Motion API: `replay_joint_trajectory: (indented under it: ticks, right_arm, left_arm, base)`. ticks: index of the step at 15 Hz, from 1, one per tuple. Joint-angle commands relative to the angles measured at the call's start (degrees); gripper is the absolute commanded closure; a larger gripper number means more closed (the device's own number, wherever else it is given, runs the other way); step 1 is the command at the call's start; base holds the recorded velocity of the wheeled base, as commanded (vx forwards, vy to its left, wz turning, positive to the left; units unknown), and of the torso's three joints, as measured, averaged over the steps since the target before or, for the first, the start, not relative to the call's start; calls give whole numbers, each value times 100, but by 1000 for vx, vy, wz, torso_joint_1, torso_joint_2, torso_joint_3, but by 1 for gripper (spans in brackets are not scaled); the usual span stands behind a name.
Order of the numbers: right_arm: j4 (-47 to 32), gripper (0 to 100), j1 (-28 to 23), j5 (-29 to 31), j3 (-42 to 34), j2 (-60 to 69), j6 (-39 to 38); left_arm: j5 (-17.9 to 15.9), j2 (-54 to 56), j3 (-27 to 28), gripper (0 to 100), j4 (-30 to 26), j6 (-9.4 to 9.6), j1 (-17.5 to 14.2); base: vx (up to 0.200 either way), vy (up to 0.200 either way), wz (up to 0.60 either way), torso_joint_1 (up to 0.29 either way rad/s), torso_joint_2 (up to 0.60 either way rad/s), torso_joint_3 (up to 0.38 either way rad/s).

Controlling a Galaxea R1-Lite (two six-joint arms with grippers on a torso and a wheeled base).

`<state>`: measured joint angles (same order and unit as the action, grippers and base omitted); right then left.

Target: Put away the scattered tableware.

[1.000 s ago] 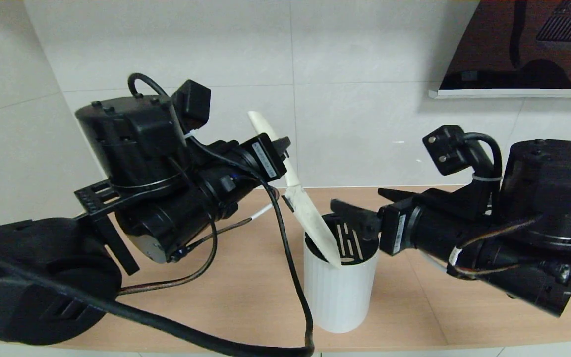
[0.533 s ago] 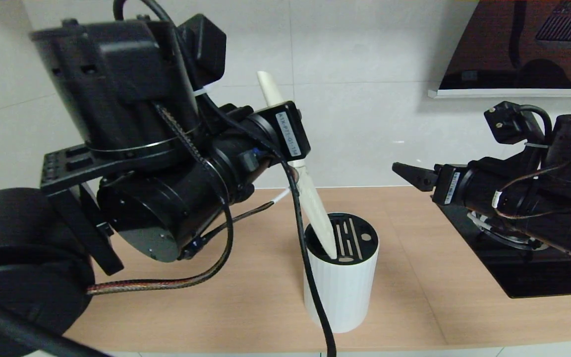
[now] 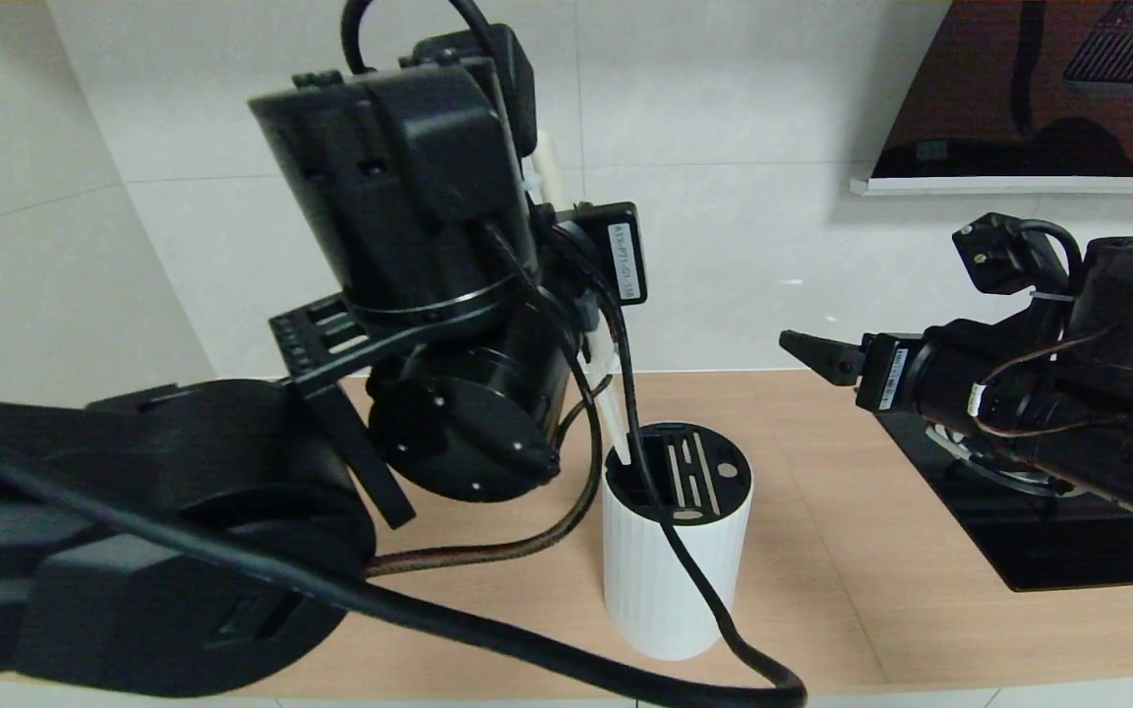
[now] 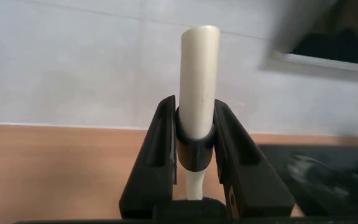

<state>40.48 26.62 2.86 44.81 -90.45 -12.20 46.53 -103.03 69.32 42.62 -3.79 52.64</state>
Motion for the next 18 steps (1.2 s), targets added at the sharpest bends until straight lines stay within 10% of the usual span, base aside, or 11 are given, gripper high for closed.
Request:
replay_joint_trajectory:
  ticks: [1,10,18]
  right_arm:
    - [3,0,1,4,-8,-86,-1]
    - [56,0,18,4,-52,-104,7]
    - [56,0,27,4,-60,-95,7]
  left_arm:
    - [40,-208,-120,100,133,115,97]
    - [23,-990,-419,100,1855,827,379]
    - [23,-1157,-454,100,1882,827,361]
  base:
    - [0,0,0,0,0,0]
    - [0,0,0,0,0,0]
    - [0,0,0,0,0,0]
